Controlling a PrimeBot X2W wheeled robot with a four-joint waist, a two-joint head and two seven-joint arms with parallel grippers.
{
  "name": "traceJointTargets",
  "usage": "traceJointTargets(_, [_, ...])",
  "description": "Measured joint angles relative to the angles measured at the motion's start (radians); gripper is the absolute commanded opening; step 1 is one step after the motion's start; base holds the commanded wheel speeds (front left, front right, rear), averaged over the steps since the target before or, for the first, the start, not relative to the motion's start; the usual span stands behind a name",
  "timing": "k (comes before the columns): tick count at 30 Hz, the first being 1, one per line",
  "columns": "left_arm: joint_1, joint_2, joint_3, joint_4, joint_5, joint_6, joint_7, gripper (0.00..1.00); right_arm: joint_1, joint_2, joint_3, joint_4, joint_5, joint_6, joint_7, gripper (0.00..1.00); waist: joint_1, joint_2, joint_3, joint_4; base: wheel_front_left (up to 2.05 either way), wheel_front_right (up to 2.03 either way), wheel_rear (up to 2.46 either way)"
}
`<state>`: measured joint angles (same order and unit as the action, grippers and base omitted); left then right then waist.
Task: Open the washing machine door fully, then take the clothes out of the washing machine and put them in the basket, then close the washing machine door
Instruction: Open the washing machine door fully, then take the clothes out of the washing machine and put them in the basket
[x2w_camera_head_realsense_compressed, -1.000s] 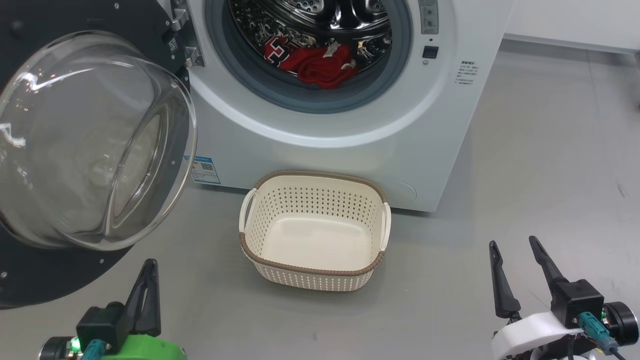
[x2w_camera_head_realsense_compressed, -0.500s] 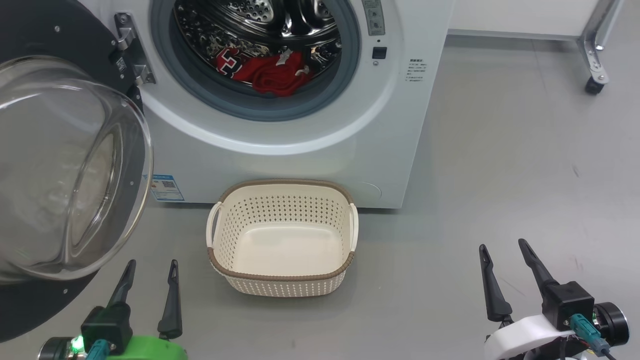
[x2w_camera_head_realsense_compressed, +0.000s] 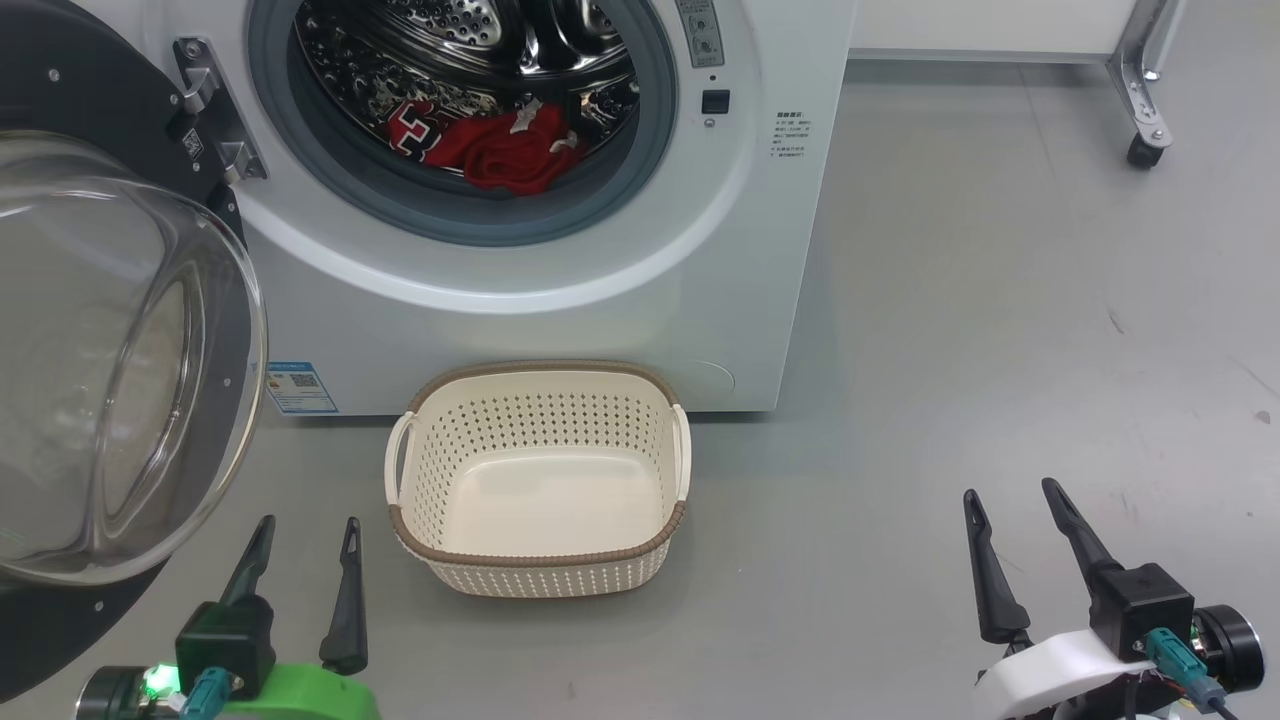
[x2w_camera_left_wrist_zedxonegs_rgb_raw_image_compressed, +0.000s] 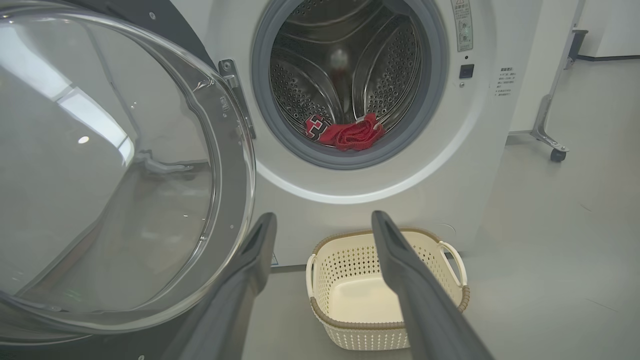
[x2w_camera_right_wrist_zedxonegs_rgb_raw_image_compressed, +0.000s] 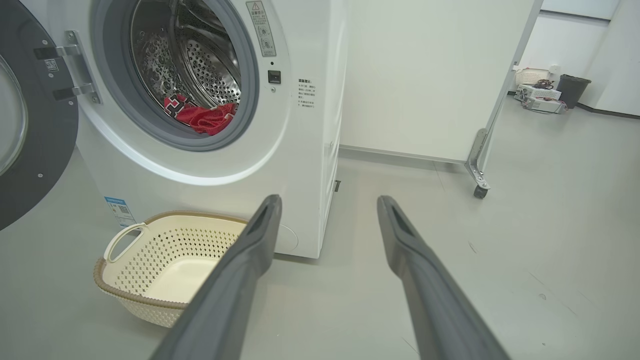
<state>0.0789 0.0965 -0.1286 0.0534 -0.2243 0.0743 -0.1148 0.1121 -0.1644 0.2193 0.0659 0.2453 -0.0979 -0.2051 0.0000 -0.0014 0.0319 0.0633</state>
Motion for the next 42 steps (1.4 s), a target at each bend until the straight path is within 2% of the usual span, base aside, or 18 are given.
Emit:
traceJointTargets(23, [0.004,0.003,-0.010,-0.047,0.019,0.009,0.025,1.00,0.000,0.000,-0.005,0.012,0.000,0.000,-0.004,1.00,0.0000,0.0000,-0.016,-0.008,0.01,-0.03,0.02])
traceJointTargets(42, [0.014,0.003,-0.016,-0.079,0.020,0.009,0.017,1.00,0.000,0.001,-0.006,0.013,0.004,0.000,-0.012,1.00,0.0000,0.0000,-0.004,-0.016,0.53,-0.58,0.06])
